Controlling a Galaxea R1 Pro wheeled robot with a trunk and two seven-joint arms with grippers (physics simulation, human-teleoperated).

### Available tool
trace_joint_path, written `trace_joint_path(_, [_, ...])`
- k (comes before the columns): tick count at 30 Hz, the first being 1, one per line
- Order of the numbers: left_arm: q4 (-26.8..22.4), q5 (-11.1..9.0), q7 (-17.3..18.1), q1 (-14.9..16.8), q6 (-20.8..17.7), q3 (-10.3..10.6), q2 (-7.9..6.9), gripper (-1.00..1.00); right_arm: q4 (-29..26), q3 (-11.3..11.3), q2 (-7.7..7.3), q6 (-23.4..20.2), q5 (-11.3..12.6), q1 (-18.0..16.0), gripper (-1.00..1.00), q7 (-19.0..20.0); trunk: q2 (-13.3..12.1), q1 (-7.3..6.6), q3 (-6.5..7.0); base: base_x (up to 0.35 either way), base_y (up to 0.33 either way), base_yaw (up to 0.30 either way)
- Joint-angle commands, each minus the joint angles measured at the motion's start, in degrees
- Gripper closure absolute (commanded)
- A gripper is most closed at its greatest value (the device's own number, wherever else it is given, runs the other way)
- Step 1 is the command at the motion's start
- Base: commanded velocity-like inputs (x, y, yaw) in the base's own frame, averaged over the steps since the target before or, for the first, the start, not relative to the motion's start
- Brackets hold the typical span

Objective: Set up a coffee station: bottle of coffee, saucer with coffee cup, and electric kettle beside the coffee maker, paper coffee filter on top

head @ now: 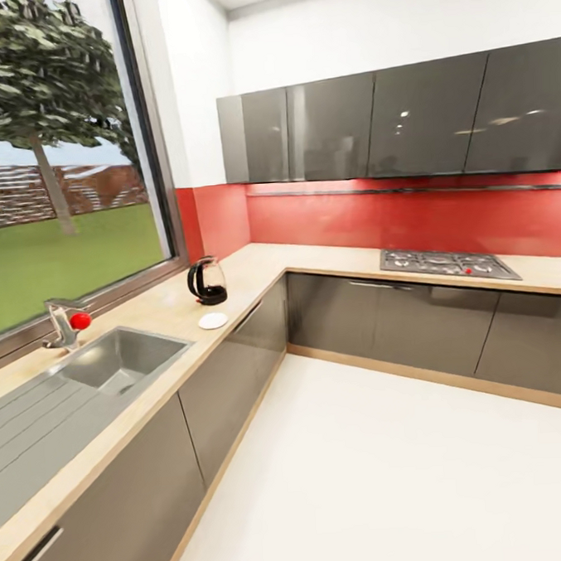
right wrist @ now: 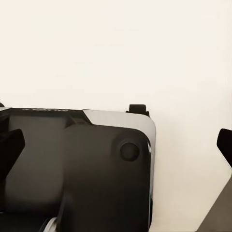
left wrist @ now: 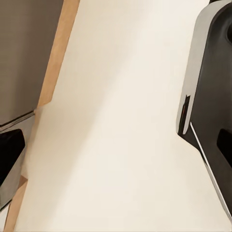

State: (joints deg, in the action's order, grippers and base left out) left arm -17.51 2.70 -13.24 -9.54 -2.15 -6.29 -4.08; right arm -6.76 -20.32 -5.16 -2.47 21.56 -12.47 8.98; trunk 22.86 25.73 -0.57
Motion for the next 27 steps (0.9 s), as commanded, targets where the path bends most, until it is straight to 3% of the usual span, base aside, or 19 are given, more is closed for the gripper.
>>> trace_joint_path(1, [-0.2,0.3,0.0,0.0,-0.2,-0.2,0.03,-1.00,-0.1,-0.4,-0.04,-0.3,0.6,0.0,-1.00,0.1,0.1,0.06,-0.06,0.329,0.000,0.000])
trace_joint_path(10, [-0.2,0.3,0.0,0.0,-0.2,-0.3,0.06,-1.00,0.0,-0.2,-0.09,-0.3,0.7,0.0,-1.00,0.0,0.1,0.06,-0.06,0.320,-0.078,0.000])
trace_joint_path(27, [-0.2,0.3,0.0,0.0,-0.2,-0.3,0.08,-1.00,0.0,-0.2,-0.07,-0.3,0.8,0.0,-1.00,0.1,0.1,0.06,-0.06,0.286,-0.191,0.000])
